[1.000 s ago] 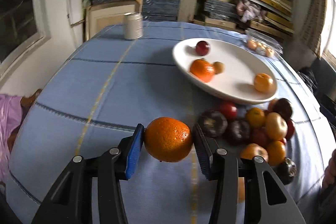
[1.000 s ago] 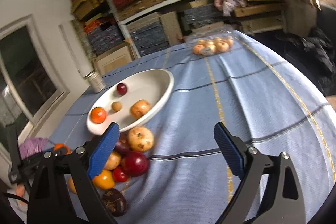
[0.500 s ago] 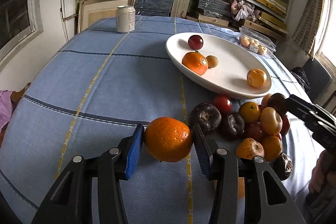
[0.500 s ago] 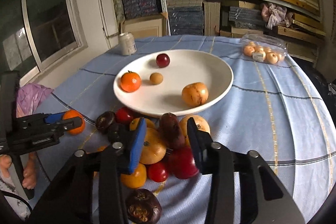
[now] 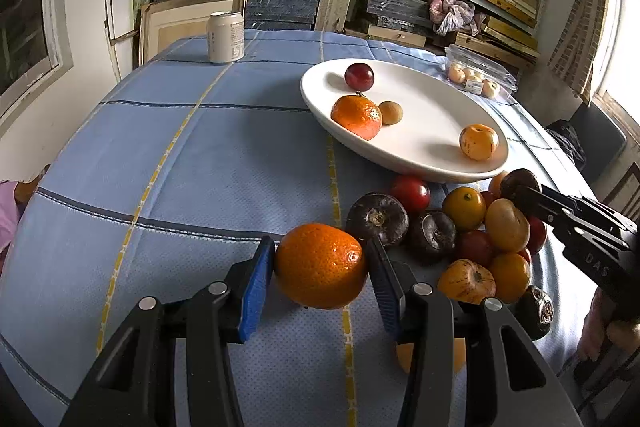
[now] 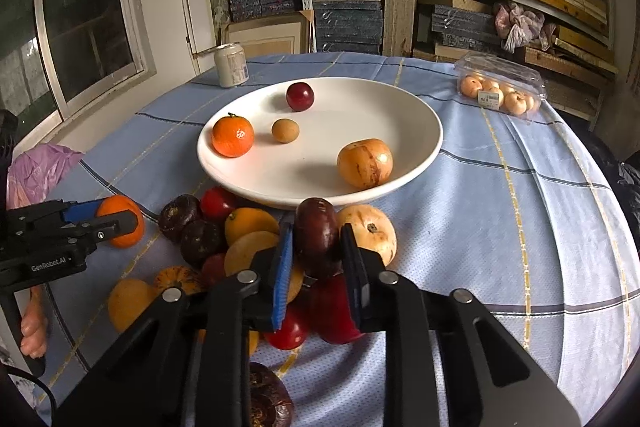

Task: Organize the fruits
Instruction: 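Release the orange into the white plate with the left gripper while the right gripper releases the date there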

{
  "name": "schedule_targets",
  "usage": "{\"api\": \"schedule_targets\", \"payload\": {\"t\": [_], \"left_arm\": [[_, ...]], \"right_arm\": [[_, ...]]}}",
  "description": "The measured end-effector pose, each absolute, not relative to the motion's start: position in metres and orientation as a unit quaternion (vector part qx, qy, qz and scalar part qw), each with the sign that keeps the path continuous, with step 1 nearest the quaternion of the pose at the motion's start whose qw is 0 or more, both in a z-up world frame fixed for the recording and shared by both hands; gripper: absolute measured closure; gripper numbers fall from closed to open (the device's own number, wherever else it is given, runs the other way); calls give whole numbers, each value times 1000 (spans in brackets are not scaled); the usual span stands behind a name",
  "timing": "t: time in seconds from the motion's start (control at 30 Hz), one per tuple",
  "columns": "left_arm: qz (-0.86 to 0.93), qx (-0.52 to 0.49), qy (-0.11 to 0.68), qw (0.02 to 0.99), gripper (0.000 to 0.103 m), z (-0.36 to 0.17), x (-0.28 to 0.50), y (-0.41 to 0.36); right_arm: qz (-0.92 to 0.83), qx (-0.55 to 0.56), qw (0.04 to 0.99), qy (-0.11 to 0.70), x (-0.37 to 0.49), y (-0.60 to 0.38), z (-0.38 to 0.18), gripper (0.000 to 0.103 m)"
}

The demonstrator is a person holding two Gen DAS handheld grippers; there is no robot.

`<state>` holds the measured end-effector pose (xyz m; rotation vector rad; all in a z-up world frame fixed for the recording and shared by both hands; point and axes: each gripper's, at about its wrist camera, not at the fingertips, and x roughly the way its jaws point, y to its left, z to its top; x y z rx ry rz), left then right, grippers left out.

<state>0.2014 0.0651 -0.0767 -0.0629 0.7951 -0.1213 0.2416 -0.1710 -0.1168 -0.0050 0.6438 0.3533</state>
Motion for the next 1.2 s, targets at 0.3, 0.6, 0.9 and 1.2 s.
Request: {"api": "schedule_targets", "payload": {"t": [0.3, 0.6, 0.9, 1.2], "left_arm": [[-69, -46, 376, 923, 55, -47, 220, 66], [-64, -15, 353, 933, 55, -5, 301, 36], [-56, -32, 399, 915, 55, -37, 379, 27], [-59, -35, 414, 908, 55, -55, 398, 29]], "right_arm": [[172, 77, 944, 270, 237, -213, -72, 81], [169, 89, 953, 236, 298, -214, -20, 81], [167, 67, 933, 313, 371, -188, -61, 81], [153, 57, 924, 346, 387, -188, -88, 79]]}}
